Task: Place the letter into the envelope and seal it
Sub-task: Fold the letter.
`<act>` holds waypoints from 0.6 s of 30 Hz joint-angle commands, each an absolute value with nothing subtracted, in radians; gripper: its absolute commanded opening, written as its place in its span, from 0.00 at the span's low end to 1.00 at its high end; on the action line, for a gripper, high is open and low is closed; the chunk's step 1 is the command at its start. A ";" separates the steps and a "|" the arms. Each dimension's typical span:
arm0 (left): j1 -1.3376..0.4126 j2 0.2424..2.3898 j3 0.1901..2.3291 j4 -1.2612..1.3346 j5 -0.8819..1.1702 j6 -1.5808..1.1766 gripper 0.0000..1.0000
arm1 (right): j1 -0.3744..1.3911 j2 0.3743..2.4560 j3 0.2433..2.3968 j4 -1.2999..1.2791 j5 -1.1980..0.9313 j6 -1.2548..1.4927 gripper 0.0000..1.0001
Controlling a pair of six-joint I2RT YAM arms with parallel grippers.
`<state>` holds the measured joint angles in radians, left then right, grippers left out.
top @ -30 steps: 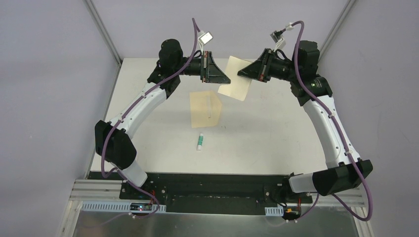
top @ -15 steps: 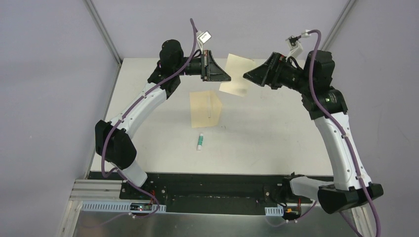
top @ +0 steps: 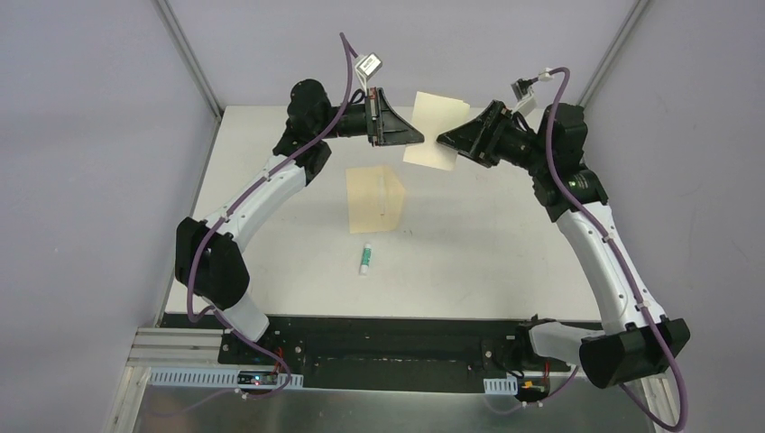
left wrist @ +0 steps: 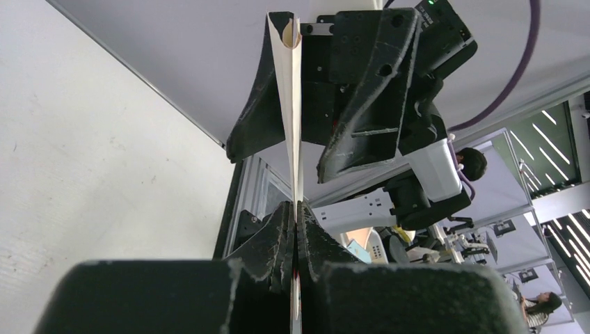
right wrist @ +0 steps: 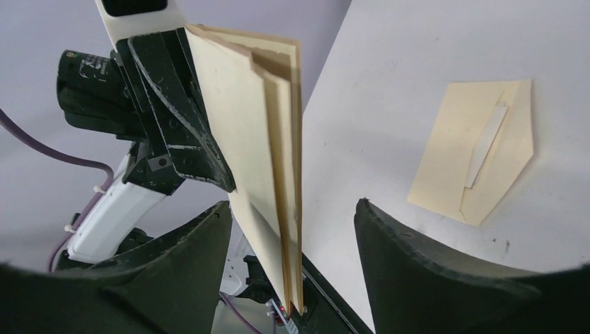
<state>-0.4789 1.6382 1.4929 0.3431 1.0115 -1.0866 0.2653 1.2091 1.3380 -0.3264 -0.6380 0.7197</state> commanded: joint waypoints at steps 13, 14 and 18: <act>-0.489 1.651 1.451 0.422 0.963 -1.129 0.00 | 0.261 1.241 1.190 0.156 -0.693 1.053 0.29; -0.489 1.648 1.449 0.415 0.959 -1.124 0.00 | 0.261 1.242 1.186 0.155 -0.690 1.054 0.25; -0.489 1.649 1.457 0.355 0.947 -1.076 0.00 | 0.261 1.244 1.196 0.098 -0.670 1.015 0.00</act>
